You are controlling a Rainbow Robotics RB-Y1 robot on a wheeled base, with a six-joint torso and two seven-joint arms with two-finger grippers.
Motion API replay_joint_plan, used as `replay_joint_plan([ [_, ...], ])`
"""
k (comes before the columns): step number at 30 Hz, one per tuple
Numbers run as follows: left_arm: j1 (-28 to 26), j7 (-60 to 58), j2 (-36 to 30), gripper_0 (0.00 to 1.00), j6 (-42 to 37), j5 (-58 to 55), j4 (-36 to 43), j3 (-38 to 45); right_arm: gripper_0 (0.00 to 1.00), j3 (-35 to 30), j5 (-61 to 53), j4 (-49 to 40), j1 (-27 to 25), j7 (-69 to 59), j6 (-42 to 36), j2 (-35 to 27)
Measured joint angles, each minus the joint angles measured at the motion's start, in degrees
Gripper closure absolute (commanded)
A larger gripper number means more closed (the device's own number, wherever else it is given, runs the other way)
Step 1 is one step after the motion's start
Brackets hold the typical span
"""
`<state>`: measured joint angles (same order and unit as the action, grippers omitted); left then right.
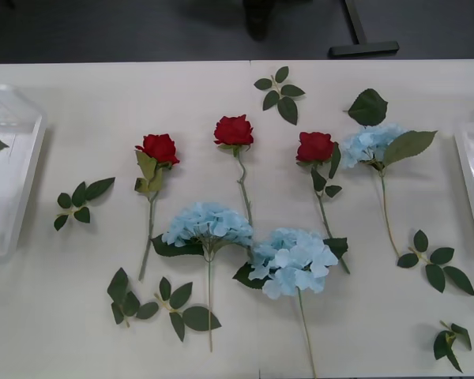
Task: Place the red flowers into the right box and the blue flowers into the left box. If a person shows an open palm, hand one flower to the person first, then continue sorting.
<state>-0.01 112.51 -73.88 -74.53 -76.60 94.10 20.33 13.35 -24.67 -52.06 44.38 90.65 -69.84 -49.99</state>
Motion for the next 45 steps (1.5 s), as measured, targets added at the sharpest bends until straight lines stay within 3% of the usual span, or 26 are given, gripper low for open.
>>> replay_joint_plan([
  [5,10.2,-0.2,-0.1,1.0,0.3,8.0,-10.7,-7.4,1.0,2.8,4.2,7.9,0.7,0.0,8.3,0.6],
  [12,22.8,-0.2,-0.1,1.0,8.5,14.6,-23.4,-22.9,1.0,2.3,6.5,16.6,0.7,-0.1,15.8,2.6],
  [13,23.8,-0.2,-0.1,0.95,9.2,14.8,-24.6,-24.5,1.0,2.3,6.9,17.5,0.7,-0.1,16.8,2.9],
  [14,24.5,-0.2,-0.1,0.82,9.8,15.1,-25.6,-25.8,1.0,2.3,7.3,18.3,0.7,-0.1,17.9,3.2],
  [15,25.0,-0.2,-0.1,0.56,10.5,15.3,-26.4,-26.7,0.95,2.3,7.4,19.0,0.7,-0.2,18.8,3.4],
  [16,25.2,-0.2,-0.1,0.38,11.2,15.5,-26.9,-27.1,0.75,2.3,7.4,19.6,0.7,-0.2,19.4,3.6],
  [19,25.2,-0.2,0.0,0.07,12.8,15.9,-27.9,-27.3,0.47,2.3,7.4,20.7,0.7,-0.3,21.0,4.0],
  [21,25.2,-0.2,0.0,0.0,13.0,15.9,-28.1,-27.3,0.36,2.2,7.4,20.7,0.7,-0.5,21.2,4.1],
  [24,25.2,-0.2,0.0,0.0,13.0,15.9,-28.1,-27.3,0.26,1.8,7.5,20.7,0.7,-0.7,21.2,4.1],
  [30,25.2,-0.2,0.0,0.0,9.4,11.8,-27.6,-27.2,0.18,0.6,5.9,20.5,0.8,0.2,20.8,4.1],
  [37,25.2,-1.4,1.2,0.0,-2.9,3.6,-22.6,-22.8,0.17,-1.9,-5.7,10.0,0.9,12.9,5.6,3.6],
  [45,25.2,-29.5,6.9,0.0,-5.1,1.3,-11.2,-20.7,0.17,-1.5,-20.8,-3.8,0.9,15.9,-8.3,2.6],
])
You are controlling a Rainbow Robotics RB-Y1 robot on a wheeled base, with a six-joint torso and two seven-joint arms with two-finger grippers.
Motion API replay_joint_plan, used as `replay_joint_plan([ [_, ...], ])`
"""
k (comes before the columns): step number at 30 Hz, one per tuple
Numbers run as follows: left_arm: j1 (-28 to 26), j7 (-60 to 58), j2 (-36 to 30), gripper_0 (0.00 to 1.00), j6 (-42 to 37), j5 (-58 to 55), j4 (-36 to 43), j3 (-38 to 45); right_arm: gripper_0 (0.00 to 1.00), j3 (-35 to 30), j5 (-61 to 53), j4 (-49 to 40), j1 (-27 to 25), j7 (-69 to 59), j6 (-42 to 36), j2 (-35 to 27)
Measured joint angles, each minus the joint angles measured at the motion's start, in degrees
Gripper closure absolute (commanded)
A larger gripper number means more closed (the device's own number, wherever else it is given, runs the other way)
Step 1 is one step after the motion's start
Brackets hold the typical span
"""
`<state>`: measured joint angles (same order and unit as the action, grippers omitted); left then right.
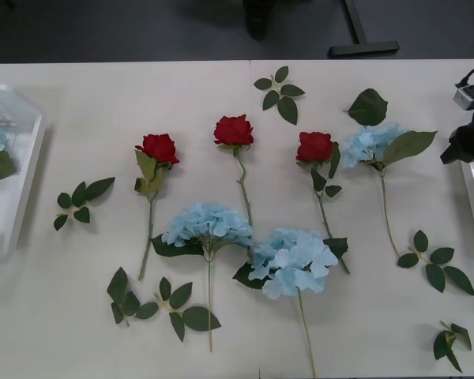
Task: Place the red flowers into the right box and the blue flowers into the left box. If a person shows an open palm, hand one flower to the person first, then continue sorting.
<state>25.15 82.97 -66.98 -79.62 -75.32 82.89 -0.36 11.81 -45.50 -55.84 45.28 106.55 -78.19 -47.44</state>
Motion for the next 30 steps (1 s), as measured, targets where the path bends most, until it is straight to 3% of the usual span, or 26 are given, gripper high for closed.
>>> replay_joint_plan([
  [7,0.0,-3.1,8.1,0.0,0.0,7.5,10.3,-0.5,0.14,8.9,-8.6,-5.7,-0.4,-2.5,-1.3,0.1],
  [14,0.0,-6.3,15.7,0.0,1.5,18.5,15.2,-7.2,0.13,13.7,-9.1,-13.3,-4.5,-16.3,4.8,1.3],
  [21,1.6,-8.2,21.8,0.0,2.2,26.5,14.7,-14.9,0.13,15.5,-7.7,-13.3,-5.0,-20.8,9.0,4.4],
  [30,8.8,-8.2,30.0,0.0,4.9,29.1,4.4,-20.5,0.13,15.5,-1.3,-10.3,-5.0,-22.6,11.6,7.9],
])
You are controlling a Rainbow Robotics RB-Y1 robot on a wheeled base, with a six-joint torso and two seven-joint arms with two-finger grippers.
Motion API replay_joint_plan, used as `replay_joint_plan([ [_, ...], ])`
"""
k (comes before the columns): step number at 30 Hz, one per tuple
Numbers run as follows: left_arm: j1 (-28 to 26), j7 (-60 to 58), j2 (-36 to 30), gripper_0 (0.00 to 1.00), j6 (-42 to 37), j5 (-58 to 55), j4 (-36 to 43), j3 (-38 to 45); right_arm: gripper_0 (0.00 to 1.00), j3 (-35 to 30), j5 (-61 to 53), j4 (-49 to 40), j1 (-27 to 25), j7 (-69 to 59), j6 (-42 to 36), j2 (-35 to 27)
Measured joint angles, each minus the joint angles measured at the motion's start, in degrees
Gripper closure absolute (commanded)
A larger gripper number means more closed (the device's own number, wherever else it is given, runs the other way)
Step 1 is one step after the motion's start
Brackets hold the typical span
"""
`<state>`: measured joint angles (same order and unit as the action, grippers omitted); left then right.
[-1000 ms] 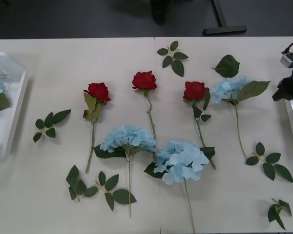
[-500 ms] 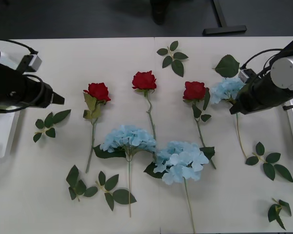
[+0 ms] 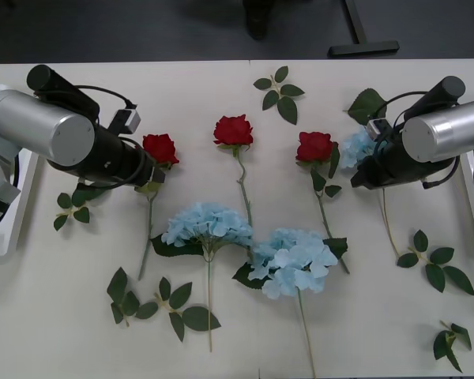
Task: Place the red flowers into the right box and the blue flowers into the left box. If a person shows an open palm, hand one flower to the person first, then continue sorting.
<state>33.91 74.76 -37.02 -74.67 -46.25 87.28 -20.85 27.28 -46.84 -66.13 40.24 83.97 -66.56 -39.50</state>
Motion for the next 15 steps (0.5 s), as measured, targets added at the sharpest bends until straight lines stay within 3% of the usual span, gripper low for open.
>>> replay_joint_plan([
  [4,1.7,0.0,2.4,0.0,3.5,1.1,-4.3,-1.7,0.13,0.0,1.0,2.2,0.0,0.0,1.1,0.1],
  [5,2.0,0.0,2.8,0.0,4.4,1.3,-5.3,-2.2,0.19,0.0,1.1,2.5,0.0,0.0,1.1,0.1],
  [7,2.5,0.0,3.5,0.0,5.8,1.8,-7.3,-3.4,0.37,0.0,1.4,2.9,0.0,0.0,1.1,0.2],
  [8,2.7,0.0,3.8,0.0,6.5,2.1,-8.3,-4.0,0.6,0.0,1.5,3.0,0.0,0.0,1.1,0.2],
  [9,2.9,0.0,4.0,0.0,7.1,2.4,-9.1,-4.6,0.7,0.0,1.6,3.0,0.0,0.0,1.1,0.2],
  [10,3.1,0.0,4.2,0.0,8.0,2.7,-10.0,-5.2,0.9,0.0,1.6,3.0,0.0,0.0,1.1,0.2],
  [11,3.3,0.0,4.4,0.0,8.7,2.9,-10.8,-5.8,1.0,0.0,1.6,3.0,0.0,0.0,1.1,0.2],
  [15,3.4,0.0,5.2,0.0,11.0,3.7,-13.0,-7.0,1.0,0.0,1.7,3.0,0.0,0.0,1.1,0.2],
])
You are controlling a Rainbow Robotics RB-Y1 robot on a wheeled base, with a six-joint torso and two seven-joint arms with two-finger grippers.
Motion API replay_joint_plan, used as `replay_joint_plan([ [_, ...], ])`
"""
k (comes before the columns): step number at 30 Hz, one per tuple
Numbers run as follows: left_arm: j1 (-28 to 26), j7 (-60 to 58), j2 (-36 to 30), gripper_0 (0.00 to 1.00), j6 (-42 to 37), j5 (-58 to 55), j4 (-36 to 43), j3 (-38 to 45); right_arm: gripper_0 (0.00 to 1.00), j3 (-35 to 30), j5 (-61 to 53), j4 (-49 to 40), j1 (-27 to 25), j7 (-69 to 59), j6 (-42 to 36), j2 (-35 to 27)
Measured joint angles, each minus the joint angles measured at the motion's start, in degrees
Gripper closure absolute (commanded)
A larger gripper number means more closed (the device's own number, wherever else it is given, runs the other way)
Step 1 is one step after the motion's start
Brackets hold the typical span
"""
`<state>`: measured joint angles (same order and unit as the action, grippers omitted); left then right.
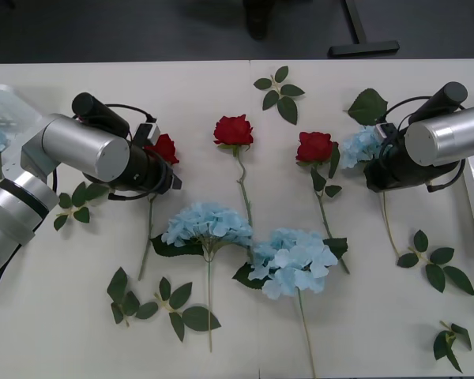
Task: Place the red flowers into the right box and the blue flowers into the left box. If a person shows an open palm, hand one flower to the person first, then continue sorting.
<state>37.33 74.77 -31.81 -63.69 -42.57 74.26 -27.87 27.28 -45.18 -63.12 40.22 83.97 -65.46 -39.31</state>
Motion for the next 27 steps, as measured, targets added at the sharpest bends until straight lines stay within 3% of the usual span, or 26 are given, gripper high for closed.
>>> replay_joint_plan([
  [6,0.1,0.0,0.6,0.0,1.1,1.5,-0.6,-0.5,1.0,0.0,0.0,0.0,0.0,0.0,-0.1,0.0],
  [9,0.1,0.1,0.8,0.31,1.3,2.3,-0.6,-0.5,1.0,0.0,0.0,0.0,0.0,0.0,-0.1,0.0],
  [14,0.2,0.5,1.6,0.48,1.4,7.3,-0.7,-0.7,1.0,-2.2,-0.3,0.0,0.1,0.1,-3.1,0.0],
  [18,0.2,0.6,2.7,0.64,1.4,9.6,-0.8,-0.7,1.0,-9.5,-4.0,0.0,0.9,5.8,-8.9,0.0],
  [20,0.2,0.6,2.9,0.78,1.4,9.8,-0.8,-0.7,1.0,-14.1,-7.6,0.0,1.5,14.0,-11.3,-0.1],
  [21,0.2,0.6,2.9,0.93,1.4,9.9,-0.8,-0.7,1.0,-15.9,-9.8,0.0,1.8,18.0,-11.9,-0.2],
  [22,0.2,0.6,3.0,1.0,1.4,10.1,-0.9,-0.7,1.0,-17.4,-12.6,0.0,2.1,21.4,-12.4,-0.3],
  [27,0.2,0.6,3.0,1.0,1.4,11.3,-0.9,-1.4,1.0,-18.6,-26.8,-1.6,3.1,30.0,-12.8,-1.5],
])
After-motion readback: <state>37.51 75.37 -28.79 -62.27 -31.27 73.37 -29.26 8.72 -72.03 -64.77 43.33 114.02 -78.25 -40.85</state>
